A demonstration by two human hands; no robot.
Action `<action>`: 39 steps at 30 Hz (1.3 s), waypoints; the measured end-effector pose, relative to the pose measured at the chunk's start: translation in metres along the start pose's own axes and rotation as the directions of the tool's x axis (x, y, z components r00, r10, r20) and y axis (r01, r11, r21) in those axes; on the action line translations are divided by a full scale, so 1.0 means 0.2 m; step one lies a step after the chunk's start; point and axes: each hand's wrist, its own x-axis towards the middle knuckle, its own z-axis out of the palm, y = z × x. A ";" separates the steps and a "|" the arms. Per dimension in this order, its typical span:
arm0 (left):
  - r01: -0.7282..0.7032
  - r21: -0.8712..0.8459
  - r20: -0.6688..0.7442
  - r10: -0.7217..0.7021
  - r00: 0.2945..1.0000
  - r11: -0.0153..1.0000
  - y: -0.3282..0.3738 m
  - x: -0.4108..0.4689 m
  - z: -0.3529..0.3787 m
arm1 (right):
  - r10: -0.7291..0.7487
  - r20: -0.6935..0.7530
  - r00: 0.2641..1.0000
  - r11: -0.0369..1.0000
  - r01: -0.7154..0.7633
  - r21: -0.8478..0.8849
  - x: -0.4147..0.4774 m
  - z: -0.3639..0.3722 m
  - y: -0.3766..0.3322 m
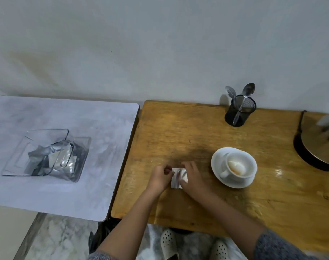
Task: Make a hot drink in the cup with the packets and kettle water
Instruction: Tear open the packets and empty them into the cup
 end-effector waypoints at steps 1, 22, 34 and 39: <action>-0.017 0.032 -0.009 0.017 1.000 0.999 0.00 0.00 0.00 | -0.023 -0.005 1.000 1.000 0.023 -0.014 0.00 0.02 0.01; -0.424 0.546 0.117 0.436 0.893 0.722 -0.14 -0.14 0.10 | -0.149 0.211 0.966 0.952 0.198 -0.233 -0.12 0.04 0.14; -0.351 0.348 -0.041 0.389 0.920 0.869 0.35 -0.10 0.31 | -0.283 -0.354 0.892 0.932 0.343 0.118 -0.30 -0.68 0.18; -0.350 0.155 -0.190 0.376 0.907 0.924 0.51 -0.18 0.53 | 0.003 -0.725 0.689 0.946 0.234 0.226 -0.43 -1.28 0.48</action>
